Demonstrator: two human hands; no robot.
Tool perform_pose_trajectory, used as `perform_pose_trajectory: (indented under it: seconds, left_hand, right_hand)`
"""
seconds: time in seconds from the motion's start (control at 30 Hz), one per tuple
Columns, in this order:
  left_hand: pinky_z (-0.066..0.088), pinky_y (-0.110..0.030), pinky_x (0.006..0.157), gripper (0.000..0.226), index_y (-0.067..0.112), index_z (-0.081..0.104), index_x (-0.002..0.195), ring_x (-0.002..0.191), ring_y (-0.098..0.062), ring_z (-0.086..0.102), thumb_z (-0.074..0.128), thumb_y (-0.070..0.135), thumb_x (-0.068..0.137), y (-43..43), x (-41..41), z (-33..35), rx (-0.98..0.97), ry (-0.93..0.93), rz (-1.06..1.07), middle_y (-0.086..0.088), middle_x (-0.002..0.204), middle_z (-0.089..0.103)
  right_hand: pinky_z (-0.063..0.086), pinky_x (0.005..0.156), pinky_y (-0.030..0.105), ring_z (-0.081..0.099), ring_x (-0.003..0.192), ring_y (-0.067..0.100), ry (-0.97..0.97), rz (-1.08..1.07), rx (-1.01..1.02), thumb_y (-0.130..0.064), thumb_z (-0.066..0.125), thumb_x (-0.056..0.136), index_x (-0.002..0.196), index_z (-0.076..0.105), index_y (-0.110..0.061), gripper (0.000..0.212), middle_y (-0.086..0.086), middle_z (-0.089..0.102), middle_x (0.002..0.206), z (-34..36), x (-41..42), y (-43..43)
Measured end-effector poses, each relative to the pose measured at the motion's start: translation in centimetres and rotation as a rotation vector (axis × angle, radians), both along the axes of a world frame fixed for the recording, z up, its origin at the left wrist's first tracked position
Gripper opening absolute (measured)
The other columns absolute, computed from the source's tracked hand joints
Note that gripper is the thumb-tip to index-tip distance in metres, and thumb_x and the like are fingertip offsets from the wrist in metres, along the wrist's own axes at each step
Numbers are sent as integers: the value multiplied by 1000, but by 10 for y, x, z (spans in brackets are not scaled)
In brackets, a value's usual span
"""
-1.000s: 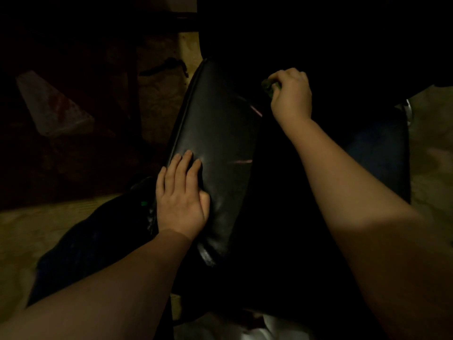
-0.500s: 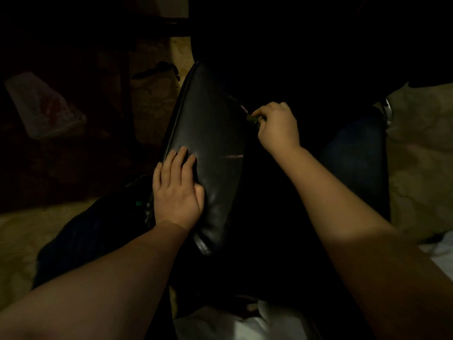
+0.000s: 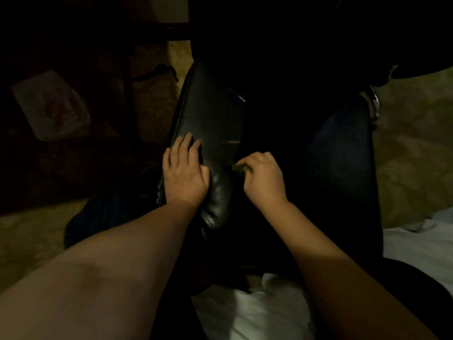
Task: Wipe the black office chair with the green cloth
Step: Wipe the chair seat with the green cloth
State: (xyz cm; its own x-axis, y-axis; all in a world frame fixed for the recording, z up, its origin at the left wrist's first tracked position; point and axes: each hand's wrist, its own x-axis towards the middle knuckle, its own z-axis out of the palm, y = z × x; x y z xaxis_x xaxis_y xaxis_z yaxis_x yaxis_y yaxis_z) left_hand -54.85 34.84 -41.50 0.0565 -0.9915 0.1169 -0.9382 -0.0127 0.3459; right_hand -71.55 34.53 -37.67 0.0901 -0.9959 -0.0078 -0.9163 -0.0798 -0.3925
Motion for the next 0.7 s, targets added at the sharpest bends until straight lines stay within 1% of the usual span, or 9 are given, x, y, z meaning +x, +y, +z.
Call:
perform_pose_trajectory:
  seconds: [0.07,0.17,0.3,0.37,0.43,0.5,0.57,0.63,0.7]
  left_hand:
    - [22,-48,117,62,7,51,136,142,-29,34,30,31,83,0,0,-1,-4,6,1,-12,149,43]
    - [23,-49,116,60,7,53,134,141,-29,35,31,30,83,1,0,-2,-19,16,2,-13,148,44]
    - [24,-49,116,58,7,52,134,141,-29,35,34,28,84,1,1,-3,-22,26,-7,-13,148,45]
    - [23,-49,116,55,7,52,134,141,-29,35,39,26,84,1,1,-4,-19,30,-10,-13,148,44]
    - [23,-49,116,54,7,52,135,141,-29,35,43,24,84,1,1,-4,-15,30,-7,-13,149,44]
    - [22,-48,117,52,7,52,135,142,-29,34,48,21,85,1,2,-4,-12,31,-8,-13,149,43]
    - [23,-48,117,50,7,53,134,141,-30,35,52,19,86,1,2,-2,-14,34,-13,-13,148,44]
    - [25,-48,116,48,7,54,133,140,-30,37,55,18,87,0,3,1,-6,44,-14,-13,148,45]
    - [26,-47,116,45,7,56,131,139,-29,38,56,18,88,0,5,5,2,64,-17,-13,147,47]
  right_hand:
    - [46,84,33,55,94,28,-37,18,5,3,56,82,95,74,-10,25,7,67,96,1,6,22]
    - [48,80,34,55,90,28,-67,41,27,5,57,77,90,73,-11,26,6,66,91,2,16,54]
    - [48,83,39,54,92,27,-81,89,97,1,53,76,93,71,-14,29,4,64,93,2,27,89]
    - [48,84,40,53,91,27,-95,110,129,0,53,75,93,71,-14,29,4,63,93,3,32,102]
    - [48,84,40,53,92,27,-106,139,157,-1,52,76,94,71,-14,30,4,63,93,5,36,111]
    - [46,86,37,52,95,25,-129,173,199,-4,52,80,99,71,-15,29,3,63,96,5,38,116]
    - [46,87,33,54,97,22,-235,138,273,-8,54,85,99,71,-16,25,2,65,97,8,39,119]
    - [48,86,33,60,95,18,-417,21,354,-10,57,85,98,71,-19,21,0,68,96,13,38,118]
    - [51,83,34,63,92,13,-530,-77,344,-13,57,86,101,67,-24,21,-3,68,96,18,37,115]
